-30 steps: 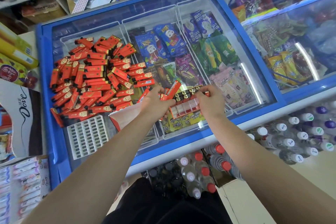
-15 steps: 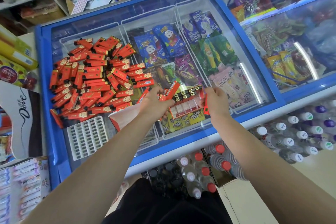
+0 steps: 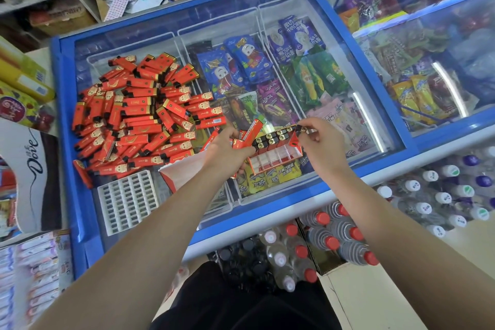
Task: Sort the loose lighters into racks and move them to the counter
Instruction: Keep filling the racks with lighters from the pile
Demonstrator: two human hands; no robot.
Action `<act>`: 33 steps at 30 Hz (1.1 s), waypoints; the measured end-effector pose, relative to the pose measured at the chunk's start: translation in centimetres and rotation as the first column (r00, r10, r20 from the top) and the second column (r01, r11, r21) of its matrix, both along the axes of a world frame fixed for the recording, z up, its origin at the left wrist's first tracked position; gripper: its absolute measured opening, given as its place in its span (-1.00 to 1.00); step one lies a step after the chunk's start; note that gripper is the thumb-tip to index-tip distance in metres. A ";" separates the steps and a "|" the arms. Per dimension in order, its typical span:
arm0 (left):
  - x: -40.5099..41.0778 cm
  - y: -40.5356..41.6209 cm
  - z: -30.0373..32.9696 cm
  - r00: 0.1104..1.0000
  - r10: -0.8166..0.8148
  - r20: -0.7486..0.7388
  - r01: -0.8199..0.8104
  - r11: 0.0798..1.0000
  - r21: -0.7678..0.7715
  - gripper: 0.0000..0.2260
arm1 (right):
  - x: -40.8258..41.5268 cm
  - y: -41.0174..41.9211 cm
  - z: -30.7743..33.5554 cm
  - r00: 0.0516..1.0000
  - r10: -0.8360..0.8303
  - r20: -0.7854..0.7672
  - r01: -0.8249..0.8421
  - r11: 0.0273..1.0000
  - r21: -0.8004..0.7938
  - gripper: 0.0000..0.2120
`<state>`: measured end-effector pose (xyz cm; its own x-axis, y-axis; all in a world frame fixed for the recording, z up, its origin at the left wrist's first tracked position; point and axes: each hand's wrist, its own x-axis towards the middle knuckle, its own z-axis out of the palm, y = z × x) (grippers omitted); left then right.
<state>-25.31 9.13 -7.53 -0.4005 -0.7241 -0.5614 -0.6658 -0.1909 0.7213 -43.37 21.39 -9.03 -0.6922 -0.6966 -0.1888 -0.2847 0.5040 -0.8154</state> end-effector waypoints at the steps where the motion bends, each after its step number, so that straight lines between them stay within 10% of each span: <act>1: 0.0 0.0 0.0 1.000 0.002 0.000 -0.002 1.000 0.001 -0.73 | 0.0 0.0 -0.1 1.000 0.011 0.000 -0.011 1.000 0.001 -0.75; 14: 0.1 -0.2 0.0 1.000 0.002 -0.004 -0.002 1.000 0.010 -0.72 | 0.0 -0.2 -0.3 0.976 0.009 -0.220 0.001 0.999 0.048 -0.90; 33: 0.3 -0.4 0.1 1.000 -0.005 -0.015 0.005 1.000 -0.007 -0.73 | 0.0 -1.0 -1.6 0.923 -0.232 0.307 0.220 0.973 0.073 -0.83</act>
